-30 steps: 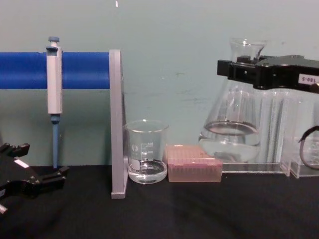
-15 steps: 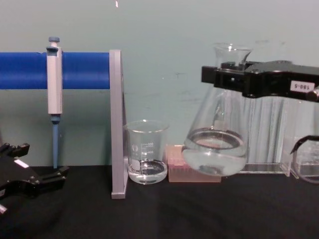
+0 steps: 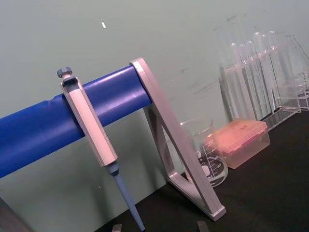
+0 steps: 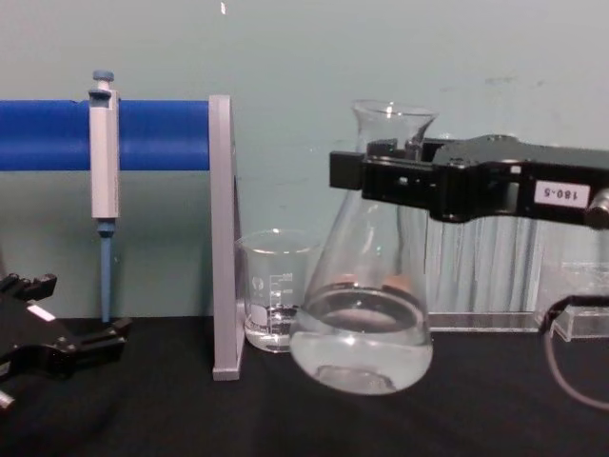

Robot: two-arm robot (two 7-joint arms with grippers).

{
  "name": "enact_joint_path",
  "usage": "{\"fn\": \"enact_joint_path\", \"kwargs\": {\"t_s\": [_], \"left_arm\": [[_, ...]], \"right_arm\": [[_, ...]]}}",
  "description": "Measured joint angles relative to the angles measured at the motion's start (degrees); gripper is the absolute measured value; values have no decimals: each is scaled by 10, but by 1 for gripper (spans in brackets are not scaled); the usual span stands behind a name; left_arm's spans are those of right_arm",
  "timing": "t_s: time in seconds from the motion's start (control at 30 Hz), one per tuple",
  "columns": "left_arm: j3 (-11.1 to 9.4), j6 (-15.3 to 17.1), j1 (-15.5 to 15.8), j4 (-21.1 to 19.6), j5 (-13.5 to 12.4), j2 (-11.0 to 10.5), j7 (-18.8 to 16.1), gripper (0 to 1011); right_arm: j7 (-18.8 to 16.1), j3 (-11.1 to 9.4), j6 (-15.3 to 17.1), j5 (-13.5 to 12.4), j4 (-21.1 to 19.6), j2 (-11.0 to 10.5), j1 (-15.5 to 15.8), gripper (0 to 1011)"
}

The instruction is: Grasp the erlenmeyer flask with one hand, shake it three times, then place it back.

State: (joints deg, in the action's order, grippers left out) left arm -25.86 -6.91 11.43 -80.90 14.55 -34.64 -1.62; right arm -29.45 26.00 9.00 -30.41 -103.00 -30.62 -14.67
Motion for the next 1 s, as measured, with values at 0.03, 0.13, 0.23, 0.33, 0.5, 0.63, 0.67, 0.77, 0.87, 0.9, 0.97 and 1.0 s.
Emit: {"fn": "enact_joint_path", "kwargs": {"t_s": [0.03, 0.13, 0.23, 0.33, 0.5, 0.63, 0.67, 0.77, 0.87, 0.9, 0.97, 1.0], "left_arm": [[0, 0, 0, 0, 0, 0, 0, 1001], [0, 0, 0, 0, 0, 0, 0, 1001], [0, 0, 0, 0, 0, 0, 0, 1001], [0, 0, 0, 0, 0, 0, 0, 1001], [0, 0, 0, 0, 0, 0, 0, 1001], [0, 0, 0, 0, 0, 0, 0, 1001], [0, 0, 0, 0, 0, 0, 0, 1001], [0, 0, 0, 0, 0, 0, 0, 1001], [0, 0, 0, 0, 0, 0, 0, 1001], [0, 0, 0, 0, 0, 0, 0, 1001], [0, 0, 0, 0, 0, 0, 0, 1001], [0, 0, 0, 0, 0, 0, 0, 1001]], "right_arm": [[-5, 4, -2, -3, -3, -4, 1, 451], [-13, 8, -5, -8, -7, -9, 1, 450], [-23, 15, -10, -14, -12, -17, 2, 450], [-32, 22, -15, -20, -17, -24, 2, 450], [-42, 31, -22, -27, -24, -35, 3, 450], [-45, 36, -25, -31, -26, -40, 2, 451], [-47, 39, -26, -32, -27, -42, 1, 450], [-49, 44, -28, -35, -29, -46, 0, 451], [-51, 47, -30, -37, -30, -50, -2, 450], [-52, 48, -31, -38, -30, -50, -3, 451], [-54, 50, -33, -39, -31, -52, -4, 450], [-54, 51, -33, -40, -31, -53, -5, 450]]}}
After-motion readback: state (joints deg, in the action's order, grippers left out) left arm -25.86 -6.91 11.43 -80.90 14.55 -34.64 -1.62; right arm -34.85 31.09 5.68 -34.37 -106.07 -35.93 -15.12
